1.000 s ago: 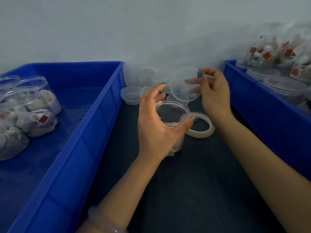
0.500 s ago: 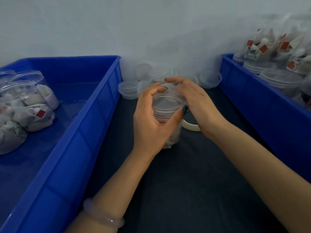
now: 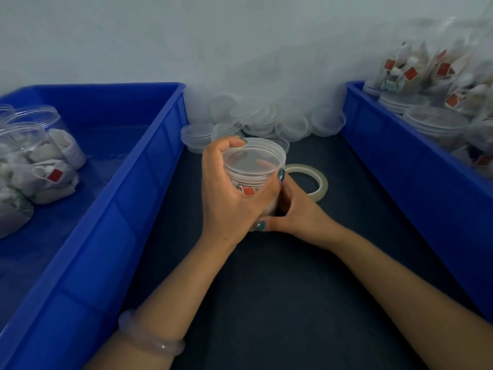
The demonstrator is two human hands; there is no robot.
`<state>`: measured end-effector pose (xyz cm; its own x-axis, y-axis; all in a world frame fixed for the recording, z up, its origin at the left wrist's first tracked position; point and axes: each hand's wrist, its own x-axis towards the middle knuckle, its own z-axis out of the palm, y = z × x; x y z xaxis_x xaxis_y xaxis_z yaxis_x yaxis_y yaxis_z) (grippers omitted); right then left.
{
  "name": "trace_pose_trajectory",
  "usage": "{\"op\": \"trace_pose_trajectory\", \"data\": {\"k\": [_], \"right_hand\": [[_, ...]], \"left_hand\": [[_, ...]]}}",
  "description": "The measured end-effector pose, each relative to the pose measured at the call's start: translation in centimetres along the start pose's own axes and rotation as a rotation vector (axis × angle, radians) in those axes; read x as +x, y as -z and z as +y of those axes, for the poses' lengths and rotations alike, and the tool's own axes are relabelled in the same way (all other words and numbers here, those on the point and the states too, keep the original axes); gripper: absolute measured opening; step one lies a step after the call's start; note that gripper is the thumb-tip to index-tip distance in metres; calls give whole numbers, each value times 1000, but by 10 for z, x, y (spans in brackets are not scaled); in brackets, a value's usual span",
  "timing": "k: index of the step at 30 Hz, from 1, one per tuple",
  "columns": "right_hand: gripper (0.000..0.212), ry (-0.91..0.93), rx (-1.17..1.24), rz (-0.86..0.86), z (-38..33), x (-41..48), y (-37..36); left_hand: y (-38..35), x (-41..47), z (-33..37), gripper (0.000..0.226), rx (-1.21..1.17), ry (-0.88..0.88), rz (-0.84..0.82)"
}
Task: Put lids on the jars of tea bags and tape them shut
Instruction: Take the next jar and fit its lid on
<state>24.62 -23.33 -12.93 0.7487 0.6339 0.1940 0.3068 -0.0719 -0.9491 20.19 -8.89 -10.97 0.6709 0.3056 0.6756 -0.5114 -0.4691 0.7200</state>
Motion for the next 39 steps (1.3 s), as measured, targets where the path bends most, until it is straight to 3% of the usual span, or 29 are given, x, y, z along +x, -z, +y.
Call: {"op": "trace_pose_trajectory", "data": {"k": [2, 10, 19, 24, 27, 33, 36, 39], "right_hand": [[86, -10, -85, 5, 7, 0, 3], [92, 60, -213, 96, 9, 3, -4], [103, 232, -394, 366, -1, -3, -12], [107, 222, -477, 388, 0, -6, -13], [111, 168, -597, 461, 0, -5, -15], [103, 230, -944, 624, 2, -6, -16], [94, 383, -1002, 670, 6, -5, -19], [87, 427, -1003, 655, 8, -4, -16]], "left_hand": [[-1, -1, 1, 65, 18, 7, 10], [-6, -6, 15, 57, 164, 8, 114], [-6, -10, 21, 58, 25, 6, 122], [-3, -11, 19, 40, -142, 90, 86], [-2, -9, 19, 36, -110, 90, 87], [-2, -6, 16, 63, 28, 286, 59], [-1, -5, 11, 64, -3, 396, 12], [0, -5, 10, 60, -54, 385, 7]]}}
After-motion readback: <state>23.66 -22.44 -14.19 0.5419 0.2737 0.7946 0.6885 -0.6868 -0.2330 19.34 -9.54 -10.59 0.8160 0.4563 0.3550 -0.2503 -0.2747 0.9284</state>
